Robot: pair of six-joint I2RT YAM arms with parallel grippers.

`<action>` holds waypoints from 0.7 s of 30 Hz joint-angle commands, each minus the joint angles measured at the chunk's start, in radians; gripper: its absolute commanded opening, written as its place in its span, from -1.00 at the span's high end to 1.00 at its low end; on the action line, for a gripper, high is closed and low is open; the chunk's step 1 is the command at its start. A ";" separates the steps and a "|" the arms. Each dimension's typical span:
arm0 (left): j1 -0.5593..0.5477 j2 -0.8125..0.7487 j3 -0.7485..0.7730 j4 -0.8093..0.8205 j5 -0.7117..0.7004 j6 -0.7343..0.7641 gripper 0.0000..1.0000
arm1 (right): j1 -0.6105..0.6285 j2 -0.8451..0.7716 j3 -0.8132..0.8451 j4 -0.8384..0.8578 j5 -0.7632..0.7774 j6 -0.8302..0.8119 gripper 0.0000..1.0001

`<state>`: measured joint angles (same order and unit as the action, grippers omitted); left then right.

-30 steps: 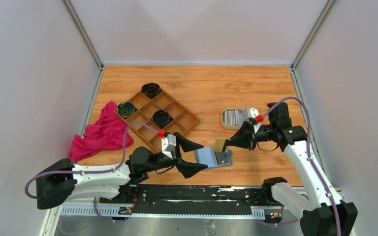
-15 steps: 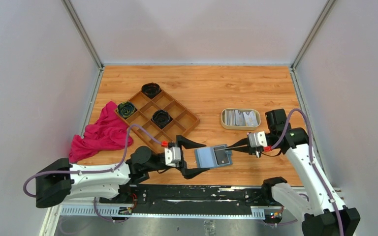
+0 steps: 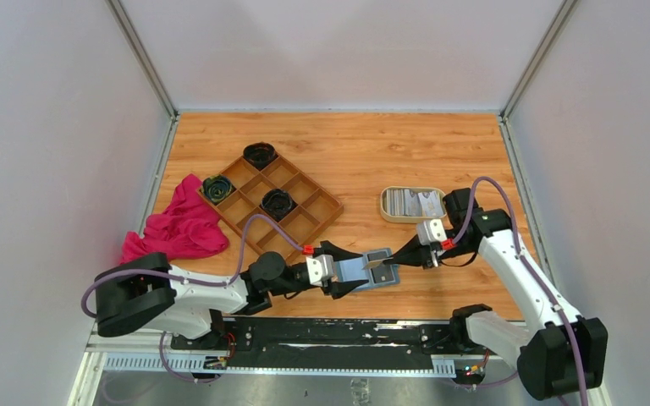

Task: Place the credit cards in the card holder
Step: Insert the credit card into the card holder.

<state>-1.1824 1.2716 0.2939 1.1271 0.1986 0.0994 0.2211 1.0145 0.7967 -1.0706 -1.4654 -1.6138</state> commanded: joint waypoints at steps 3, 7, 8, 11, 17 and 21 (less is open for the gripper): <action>-0.004 0.027 0.017 0.040 -0.018 0.011 -0.14 | 0.021 0.041 0.001 -0.020 -0.011 0.038 1.00; 0.001 0.017 0.001 0.039 -0.042 -0.019 -0.11 | 0.021 0.063 0.005 -0.002 -0.011 0.091 1.00; 0.003 0.017 0.001 0.034 -0.047 -0.031 -0.10 | 0.021 0.067 0.006 0.003 -0.013 0.104 1.00; 0.011 0.025 0.008 0.022 -0.034 -0.073 -0.10 | 0.021 0.073 0.003 0.032 -0.019 0.150 1.00; 0.029 0.067 0.017 0.052 0.015 -0.117 0.05 | 0.029 0.090 -0.002 0.099 -0.019 0.260 1.00; 0.044 0.093 0.030 0.055 0.040 -0.147 0.31 | 0.050 0.109 -0.008 0.126 -0.012 0.299 1.00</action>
<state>-1.1538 1.3357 0.2974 1.1442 0.2073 -0.0116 0.2382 1.1095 0.7971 -0.9806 -1.4654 -1.3857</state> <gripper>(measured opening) 0.399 0.007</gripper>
